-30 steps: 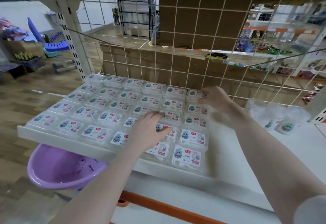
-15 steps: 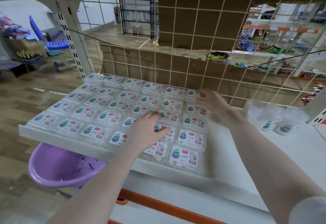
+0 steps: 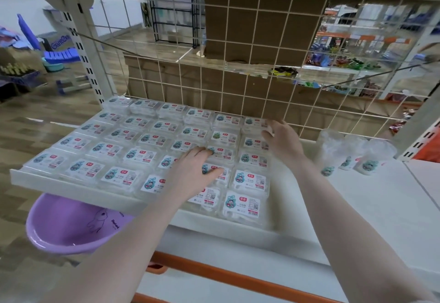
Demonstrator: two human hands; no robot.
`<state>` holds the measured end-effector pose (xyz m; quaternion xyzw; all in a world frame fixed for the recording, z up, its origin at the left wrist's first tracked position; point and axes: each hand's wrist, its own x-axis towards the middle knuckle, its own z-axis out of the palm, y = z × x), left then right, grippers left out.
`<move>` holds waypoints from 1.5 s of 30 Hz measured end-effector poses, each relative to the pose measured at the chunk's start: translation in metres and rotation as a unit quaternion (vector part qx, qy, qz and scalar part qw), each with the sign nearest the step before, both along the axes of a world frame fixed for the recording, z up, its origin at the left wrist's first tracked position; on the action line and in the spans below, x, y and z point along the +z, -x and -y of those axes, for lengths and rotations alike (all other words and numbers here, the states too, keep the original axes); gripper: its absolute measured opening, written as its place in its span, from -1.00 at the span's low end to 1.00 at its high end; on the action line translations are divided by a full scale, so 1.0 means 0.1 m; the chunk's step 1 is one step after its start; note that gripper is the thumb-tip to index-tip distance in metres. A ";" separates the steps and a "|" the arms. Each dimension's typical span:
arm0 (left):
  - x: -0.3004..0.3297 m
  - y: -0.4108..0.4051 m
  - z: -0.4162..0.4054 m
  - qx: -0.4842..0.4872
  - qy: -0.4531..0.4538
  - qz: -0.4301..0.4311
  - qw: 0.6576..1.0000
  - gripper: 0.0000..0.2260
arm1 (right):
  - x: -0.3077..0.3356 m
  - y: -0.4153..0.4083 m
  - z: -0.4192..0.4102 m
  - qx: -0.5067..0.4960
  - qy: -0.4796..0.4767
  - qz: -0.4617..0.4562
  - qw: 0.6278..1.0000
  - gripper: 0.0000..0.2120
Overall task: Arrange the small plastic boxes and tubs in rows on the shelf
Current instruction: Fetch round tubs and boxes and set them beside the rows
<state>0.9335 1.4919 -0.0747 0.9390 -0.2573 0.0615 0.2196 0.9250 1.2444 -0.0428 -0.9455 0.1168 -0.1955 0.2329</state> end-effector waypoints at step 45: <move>0.33 3.02 4.56 -0.211 -0.022 0.018 0.977 -0.46 | -0.17 4.75 3.66 -0.331 -0.020 -0.011 0.943 -0.59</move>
